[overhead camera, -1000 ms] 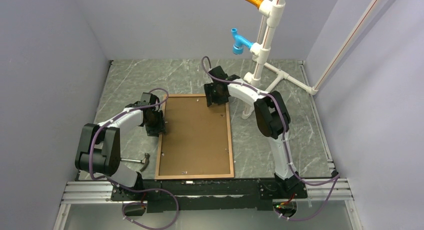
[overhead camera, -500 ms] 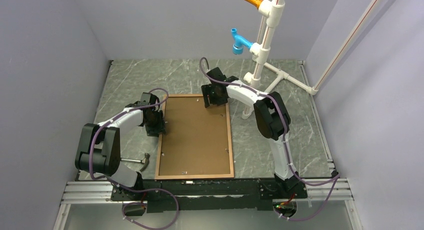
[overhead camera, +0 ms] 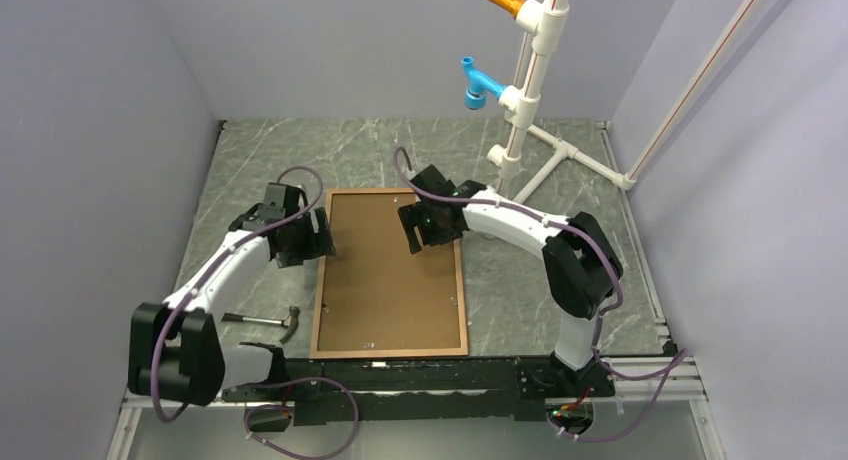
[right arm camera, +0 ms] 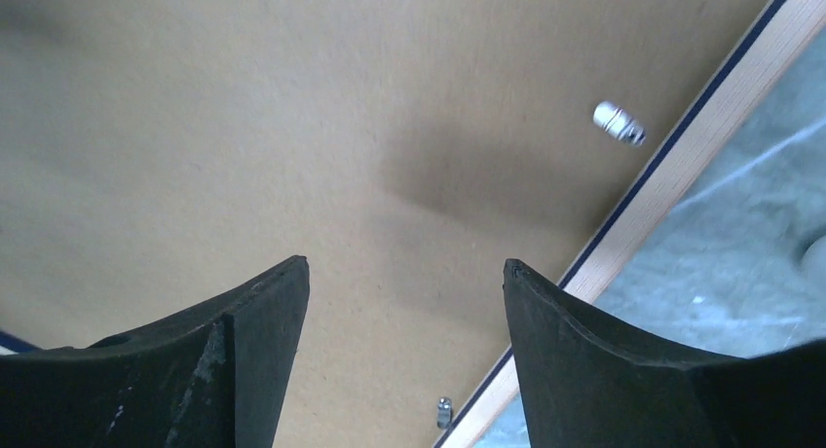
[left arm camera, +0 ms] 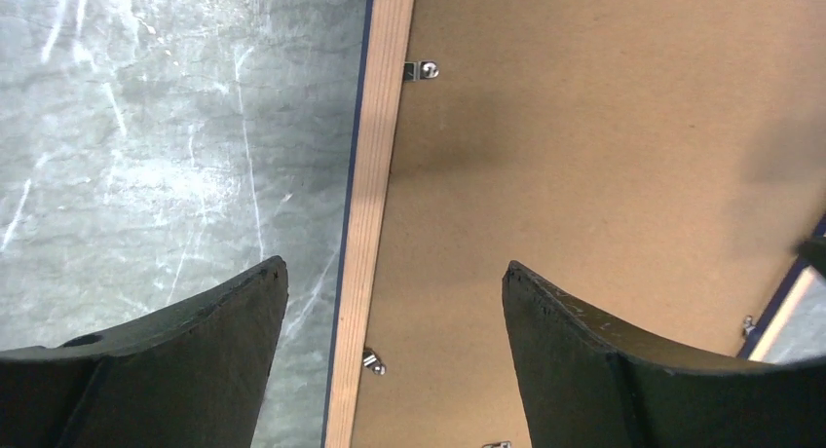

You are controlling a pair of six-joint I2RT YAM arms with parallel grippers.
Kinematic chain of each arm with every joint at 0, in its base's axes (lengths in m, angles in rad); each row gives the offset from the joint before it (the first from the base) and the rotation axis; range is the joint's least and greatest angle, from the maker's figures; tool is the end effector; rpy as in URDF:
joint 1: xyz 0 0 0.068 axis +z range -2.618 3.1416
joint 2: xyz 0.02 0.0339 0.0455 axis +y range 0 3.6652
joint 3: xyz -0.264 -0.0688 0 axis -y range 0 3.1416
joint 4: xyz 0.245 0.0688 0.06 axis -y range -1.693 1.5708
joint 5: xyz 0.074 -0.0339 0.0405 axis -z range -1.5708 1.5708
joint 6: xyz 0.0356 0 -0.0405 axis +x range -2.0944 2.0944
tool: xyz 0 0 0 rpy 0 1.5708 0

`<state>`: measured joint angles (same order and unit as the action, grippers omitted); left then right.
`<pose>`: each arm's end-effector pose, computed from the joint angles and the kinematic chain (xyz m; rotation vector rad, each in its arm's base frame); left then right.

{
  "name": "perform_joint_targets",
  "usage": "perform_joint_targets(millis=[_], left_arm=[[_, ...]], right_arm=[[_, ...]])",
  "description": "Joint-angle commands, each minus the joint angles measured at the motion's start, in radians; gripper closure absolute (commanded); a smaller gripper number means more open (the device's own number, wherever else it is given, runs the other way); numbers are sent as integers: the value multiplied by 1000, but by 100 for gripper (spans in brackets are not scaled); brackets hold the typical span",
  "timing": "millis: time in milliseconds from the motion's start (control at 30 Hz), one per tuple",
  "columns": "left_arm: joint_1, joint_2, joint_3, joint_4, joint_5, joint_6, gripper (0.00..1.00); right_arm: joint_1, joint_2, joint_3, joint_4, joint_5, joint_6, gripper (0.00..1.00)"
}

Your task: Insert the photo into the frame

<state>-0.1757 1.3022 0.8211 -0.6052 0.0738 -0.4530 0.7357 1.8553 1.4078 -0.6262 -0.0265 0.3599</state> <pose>0.2417 -0.0456 0.2109 -0.3472 2.6651 -0.2997 0.2909 0.2646 0.2186 -0.5141 2.6551 0.3881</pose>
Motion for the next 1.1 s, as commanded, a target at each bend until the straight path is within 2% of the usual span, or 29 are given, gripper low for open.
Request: perform_joint_targets(millis=[0, 167, 333, 400, 700, 967, 1067], left_arm=[[-1, -114, -22, -59, -16, -33, 15], [-24, -208, -99, -113, -48, -81, 16], [-102, -263, -174, -139, -71, -170, 19], [-129, -267, -195, -149, -114, -211, 21], [-191, -264, -295, -74, -181, -342, 35], [-221, -176, -274, -41, -267, -381, 41], [-225, -141, -276, -32, -275, -374, 50]], right_arm=[[74, -13, -92, -13, 66, 42, 25], [194, 0, -180, 3, 148, 87, 26], [260, 90, -169, -58, 329, 104, 27], [266, 93, -163, -73, 348, 108, 27], [266, -47, -203, -16, 233, 129, 27], [266, 12, -256, 28, 188, 147, 27], [266, 25, -275, 44, 180, 155, 27]])
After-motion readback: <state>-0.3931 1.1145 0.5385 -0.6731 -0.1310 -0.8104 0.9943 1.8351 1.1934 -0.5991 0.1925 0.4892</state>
